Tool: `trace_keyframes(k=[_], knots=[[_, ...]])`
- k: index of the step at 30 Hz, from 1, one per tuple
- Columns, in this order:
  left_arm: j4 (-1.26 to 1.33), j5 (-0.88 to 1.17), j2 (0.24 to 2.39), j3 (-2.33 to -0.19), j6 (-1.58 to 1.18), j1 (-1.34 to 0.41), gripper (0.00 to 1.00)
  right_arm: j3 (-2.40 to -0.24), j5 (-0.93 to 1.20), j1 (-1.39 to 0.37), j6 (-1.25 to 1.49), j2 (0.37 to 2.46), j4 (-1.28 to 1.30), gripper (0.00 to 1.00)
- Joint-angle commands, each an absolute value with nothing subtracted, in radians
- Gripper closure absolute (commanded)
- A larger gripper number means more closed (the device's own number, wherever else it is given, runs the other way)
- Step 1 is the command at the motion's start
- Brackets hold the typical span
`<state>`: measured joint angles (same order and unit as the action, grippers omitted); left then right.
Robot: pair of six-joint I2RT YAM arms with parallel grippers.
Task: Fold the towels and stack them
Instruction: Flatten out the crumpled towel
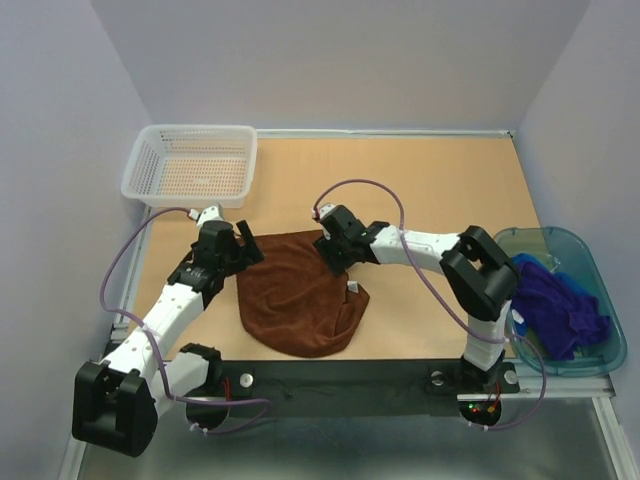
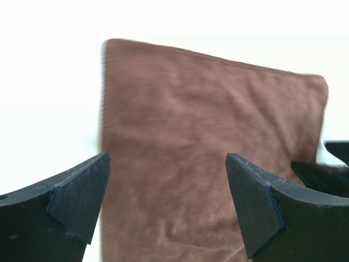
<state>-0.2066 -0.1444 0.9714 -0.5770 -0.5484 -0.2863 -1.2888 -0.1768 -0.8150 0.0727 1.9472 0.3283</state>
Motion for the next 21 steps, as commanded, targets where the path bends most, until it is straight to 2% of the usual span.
trace_keyframes(k=[1,5,11,14,17,21], knots=[[-0.186,-0.092,0.96,-0.587,-0.497,-0.288,0.01,-1.129,-0.252,-0.802,0.115,1.823,0.405,0.32],[-0.152,-0.045,0.969,-0.592,-0.431,-0.287,0.01,-1.071,-0.123,-0.755,0.127,1.705,0.414,0.32],[-0.129,-0.005,1.035,-0.647,-0.344,-0.287,0.01,-1.124,0.066,-0.6,0.114,1.635,0.414,0.33],[-0.12,0.04,1.09,-0.69,-0.292,-0.288,0.01,-1.179,0.106,-0.508,0.104,1.666,0.411,0.37],[-0.129,0.035,1.167,-0.748,-0.223,-0.288,0.01,-1.238,0.118,-0.476,0.092,1.73,0.413,0.43],[-0.166,0.008,1.268,-0.833,-0.16,-0.288,0.01,-1.302,0.123,-0.472,0.084,1.805,0.414,0.45]])
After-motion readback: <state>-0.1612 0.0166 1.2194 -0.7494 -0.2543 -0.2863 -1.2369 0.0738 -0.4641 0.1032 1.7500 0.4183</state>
